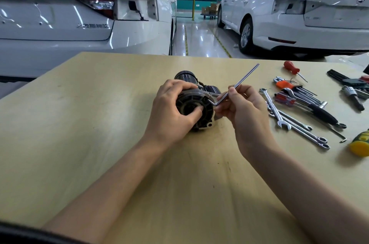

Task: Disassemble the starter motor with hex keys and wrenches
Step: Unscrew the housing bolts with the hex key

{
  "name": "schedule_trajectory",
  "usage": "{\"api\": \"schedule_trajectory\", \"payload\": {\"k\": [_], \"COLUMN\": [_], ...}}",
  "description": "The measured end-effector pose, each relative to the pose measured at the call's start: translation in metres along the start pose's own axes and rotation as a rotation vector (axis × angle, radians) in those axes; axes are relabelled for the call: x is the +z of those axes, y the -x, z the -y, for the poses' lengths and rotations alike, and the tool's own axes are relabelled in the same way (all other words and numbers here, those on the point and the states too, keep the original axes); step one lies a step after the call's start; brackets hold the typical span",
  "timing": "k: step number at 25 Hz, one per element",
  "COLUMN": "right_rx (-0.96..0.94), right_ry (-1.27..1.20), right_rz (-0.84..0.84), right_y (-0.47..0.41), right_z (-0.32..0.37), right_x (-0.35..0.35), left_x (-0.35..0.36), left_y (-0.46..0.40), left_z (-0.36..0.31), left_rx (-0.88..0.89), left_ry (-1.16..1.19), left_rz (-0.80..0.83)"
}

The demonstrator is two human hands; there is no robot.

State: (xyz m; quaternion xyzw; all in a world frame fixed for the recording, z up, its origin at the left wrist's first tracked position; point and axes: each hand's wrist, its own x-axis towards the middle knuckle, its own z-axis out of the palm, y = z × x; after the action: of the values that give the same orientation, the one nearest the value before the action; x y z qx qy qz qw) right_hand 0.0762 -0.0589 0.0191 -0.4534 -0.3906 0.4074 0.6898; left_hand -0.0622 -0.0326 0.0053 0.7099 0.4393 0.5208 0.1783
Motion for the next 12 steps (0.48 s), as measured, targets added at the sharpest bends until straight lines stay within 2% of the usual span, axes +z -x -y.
{"api": "schedule_trajectory", "payload": {"k": [12], "right_rx": [-0.066], "right_ry": [0.061], "right_rz": [0.040], "right_y": [0.0044], "right_z": [0.0015], "right_x": [0.0018], "left_x": [-0.0003], "left_y": [-0.0016], "left_z": [0.0021], "left_rx": [0.027], "left_ry": [0.005], "left_rz": [-0.007]}}
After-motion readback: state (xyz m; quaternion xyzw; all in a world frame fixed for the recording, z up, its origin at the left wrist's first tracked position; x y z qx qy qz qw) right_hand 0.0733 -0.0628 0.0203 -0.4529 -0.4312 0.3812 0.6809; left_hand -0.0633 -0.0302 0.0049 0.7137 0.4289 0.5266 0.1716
